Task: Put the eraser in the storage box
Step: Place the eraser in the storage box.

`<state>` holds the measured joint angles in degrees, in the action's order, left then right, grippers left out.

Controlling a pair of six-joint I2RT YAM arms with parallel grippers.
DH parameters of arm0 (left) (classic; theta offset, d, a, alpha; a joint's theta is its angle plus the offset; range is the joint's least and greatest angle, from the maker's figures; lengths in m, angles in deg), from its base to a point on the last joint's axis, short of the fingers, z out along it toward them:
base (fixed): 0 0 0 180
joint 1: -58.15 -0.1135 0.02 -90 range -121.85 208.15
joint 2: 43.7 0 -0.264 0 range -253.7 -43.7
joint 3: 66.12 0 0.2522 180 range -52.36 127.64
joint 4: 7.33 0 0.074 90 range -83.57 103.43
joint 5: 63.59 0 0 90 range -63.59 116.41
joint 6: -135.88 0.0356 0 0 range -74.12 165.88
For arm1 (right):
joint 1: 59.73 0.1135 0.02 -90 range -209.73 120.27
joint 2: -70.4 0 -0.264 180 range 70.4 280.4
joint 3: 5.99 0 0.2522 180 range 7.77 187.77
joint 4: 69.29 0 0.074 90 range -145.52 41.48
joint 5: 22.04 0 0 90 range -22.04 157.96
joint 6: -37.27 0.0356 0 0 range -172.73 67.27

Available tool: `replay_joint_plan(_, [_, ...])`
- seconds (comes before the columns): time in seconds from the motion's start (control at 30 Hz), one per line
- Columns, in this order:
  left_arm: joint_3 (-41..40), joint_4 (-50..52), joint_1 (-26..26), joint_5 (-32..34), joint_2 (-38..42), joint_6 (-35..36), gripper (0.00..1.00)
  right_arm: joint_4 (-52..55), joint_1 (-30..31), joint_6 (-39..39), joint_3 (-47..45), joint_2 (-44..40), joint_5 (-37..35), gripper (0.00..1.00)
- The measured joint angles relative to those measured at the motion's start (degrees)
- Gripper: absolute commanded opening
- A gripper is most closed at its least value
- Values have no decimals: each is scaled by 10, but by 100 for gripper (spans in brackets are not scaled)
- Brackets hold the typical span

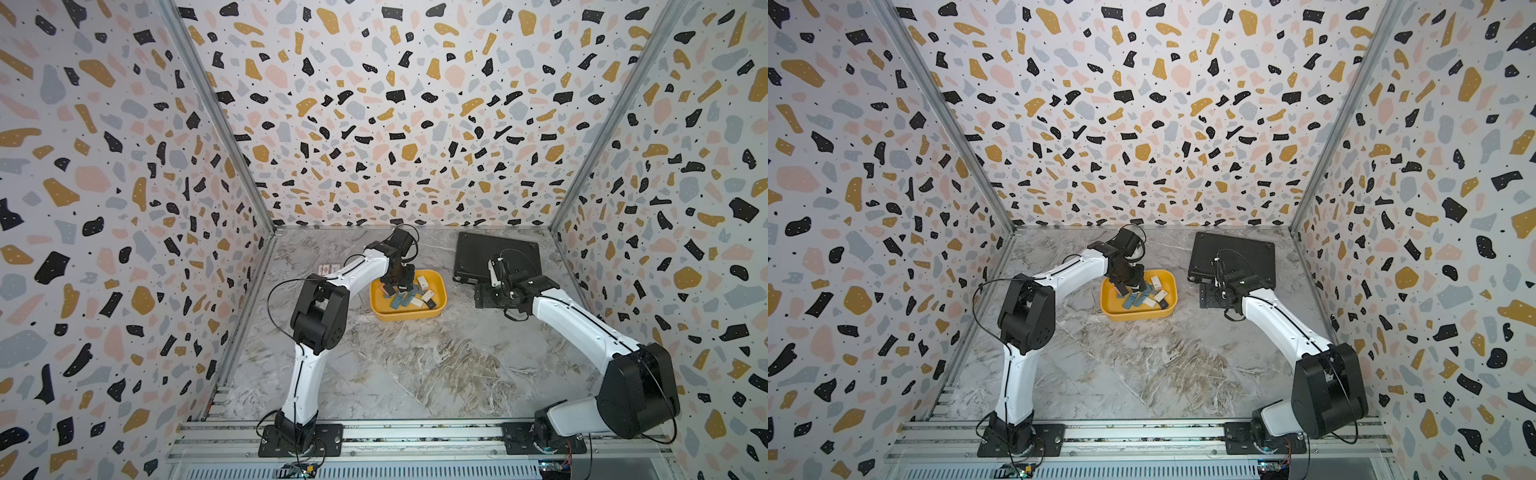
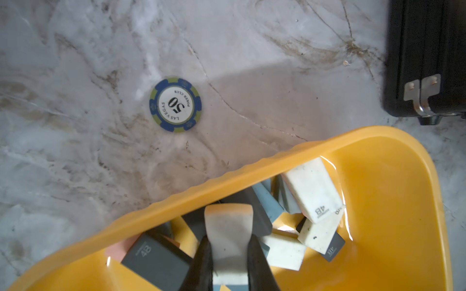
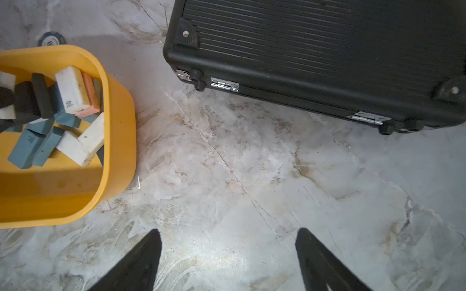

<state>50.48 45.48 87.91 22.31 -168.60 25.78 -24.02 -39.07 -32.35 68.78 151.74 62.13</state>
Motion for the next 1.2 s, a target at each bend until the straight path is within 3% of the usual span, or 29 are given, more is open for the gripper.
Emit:
replay_joint_plan(0.23, [9,0,-5,1,-15,0,21,-2,-1,0,0,3,2,86])
replay_joint_plan(0.37, [9,2,-5,2,-16,-1,32,-2,-1,0,0,5,3,87])
replay_joint_plan(0.53, [9,4,-5,5,-16,-1,56,-3,-1,0,0,5,3,87])
replay_joint_plan(0.8, [9,4,-5,5,-1,-2,66,-5,-1,-3,-1,3,1,88])
replay_joint_plan(0.93, [-21,-17,-6,23,82,11,88,-31,-1,-18,-26,-34,-2,92])
replay_joint_plan(0.97, [-38,-30,-7,28,113,14,100,-37,-1,-21,-32,-47,-4,92])
replay_joint_plan(1.2, [-225,-190,-94,45,433,52,99,-88,-1,-53,-47,-128,-69,96])
